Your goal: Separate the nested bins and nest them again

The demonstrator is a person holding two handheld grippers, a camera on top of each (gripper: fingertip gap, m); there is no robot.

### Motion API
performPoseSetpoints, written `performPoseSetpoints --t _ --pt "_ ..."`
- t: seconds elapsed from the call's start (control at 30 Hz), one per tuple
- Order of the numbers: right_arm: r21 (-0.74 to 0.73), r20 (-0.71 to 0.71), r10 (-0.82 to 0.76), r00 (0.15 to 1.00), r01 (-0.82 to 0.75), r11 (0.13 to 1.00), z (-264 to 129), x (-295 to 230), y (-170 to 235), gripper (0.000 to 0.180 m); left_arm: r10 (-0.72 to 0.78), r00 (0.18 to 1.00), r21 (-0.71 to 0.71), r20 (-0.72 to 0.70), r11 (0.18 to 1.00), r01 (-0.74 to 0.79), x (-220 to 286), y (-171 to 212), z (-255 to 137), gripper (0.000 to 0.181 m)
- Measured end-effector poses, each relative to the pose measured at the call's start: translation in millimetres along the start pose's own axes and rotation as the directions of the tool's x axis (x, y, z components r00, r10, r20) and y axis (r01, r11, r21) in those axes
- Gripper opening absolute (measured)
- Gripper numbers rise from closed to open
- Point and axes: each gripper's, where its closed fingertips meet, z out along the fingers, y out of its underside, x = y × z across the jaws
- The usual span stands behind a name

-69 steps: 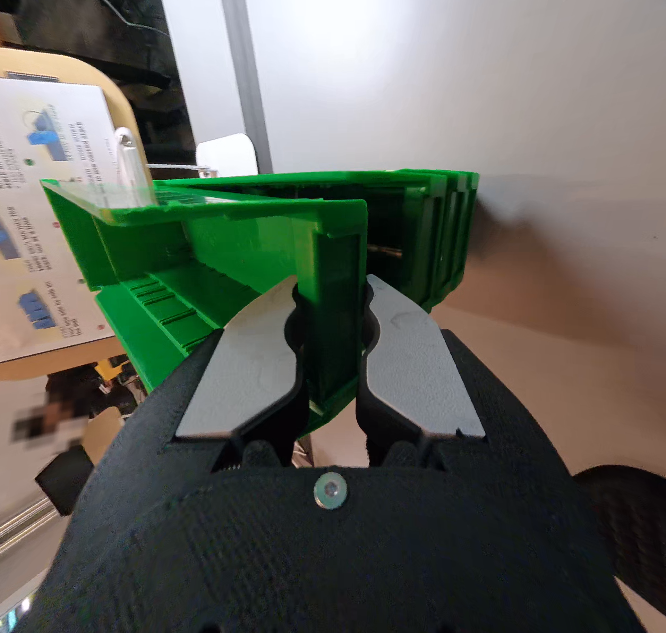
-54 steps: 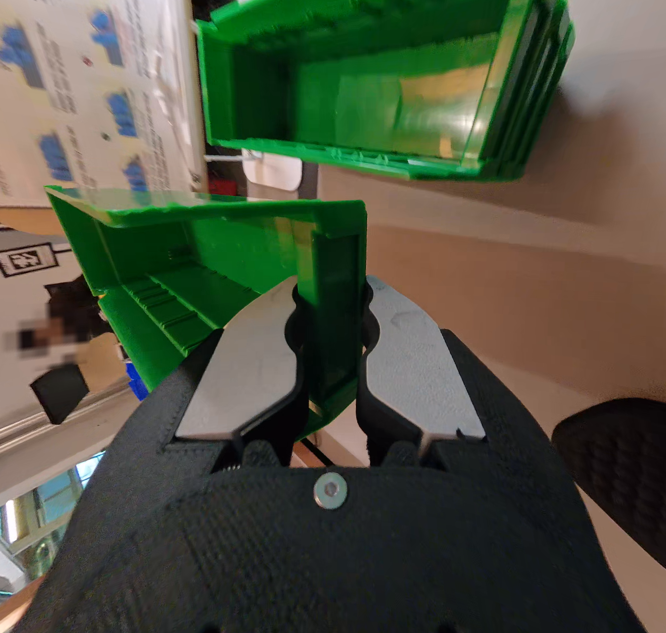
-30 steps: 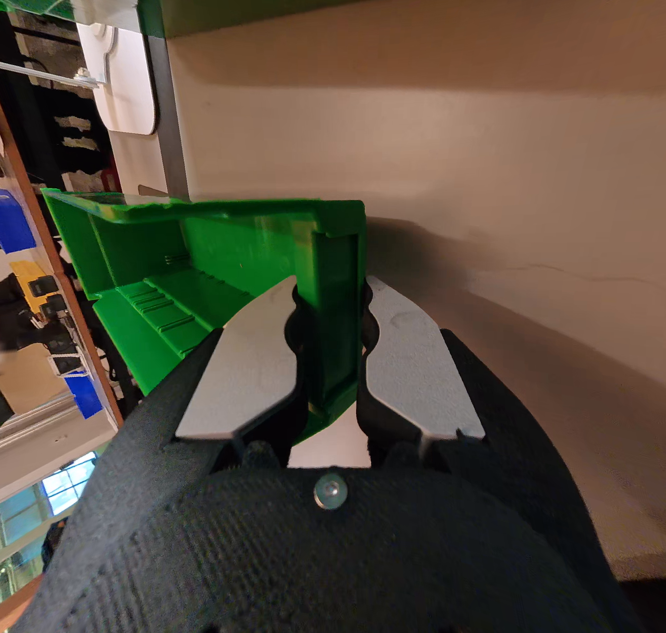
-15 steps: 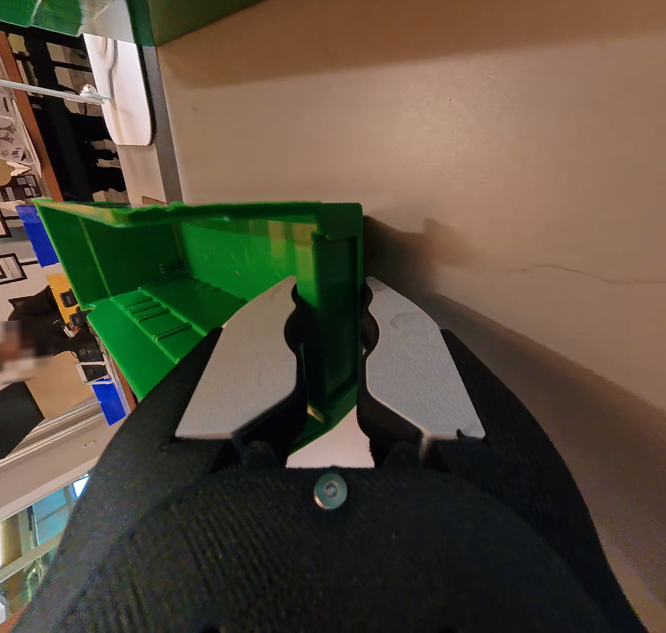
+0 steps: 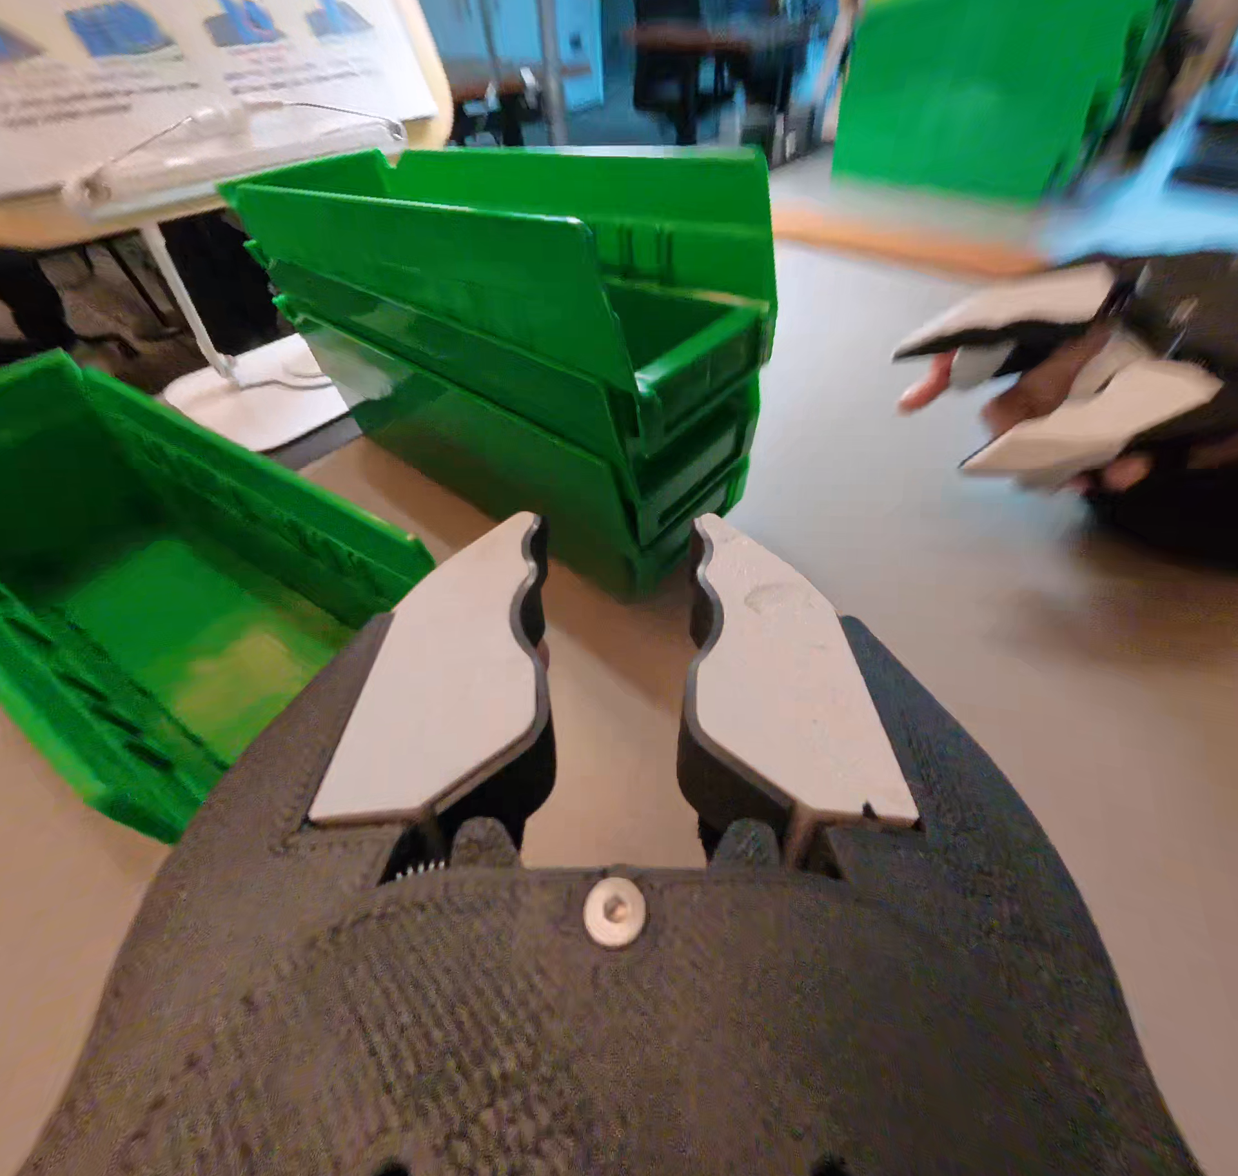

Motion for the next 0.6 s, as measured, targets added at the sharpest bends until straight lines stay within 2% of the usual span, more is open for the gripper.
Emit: performPoseSetpoints --t 0.07,0.17,0.33,0.53,0.6 --pt "-0.004 -0.035 -0.062 0.997 0.061 0.998 0.9 7.0 -12.5 0.065 -0.098 0.995 0.064 0.028 0.993 0.097 -2.5 5.2 -3.3 0.040" --pt "-0.057 -0.023 -0.166 0.986 0.165 0.985 7.6 8.8 -36.0 0.060 -0.080 0.992 0.078 0.102 0.994 0.073 -12.9 23.7 -1.0 0.041" --pt "-0.207 0.088 -0.321 0.943 0.333 0.920 35.4 1.0 -70.8 0.057 -0.115 0.991 0.063 0.064 0.992 0.111 -11.1 37.3 5.2 0.041" --pt "-0.364 0.228 -0.495 0.839 0.545 0.756 77.1 -3.3 -86.4 0.059 -0.037 0.998 0.059 0.041 0.998 0.035 0.3 39.5 1.6 0.040" --pt "-0.405 0.293 -0.517 0.804 0.594 0.695 88.3 -7.8 -83.0 0.060 -0.054 0.998 0.053 0.016 0.997 0.053 4.2 39.8 0.3 0.040"
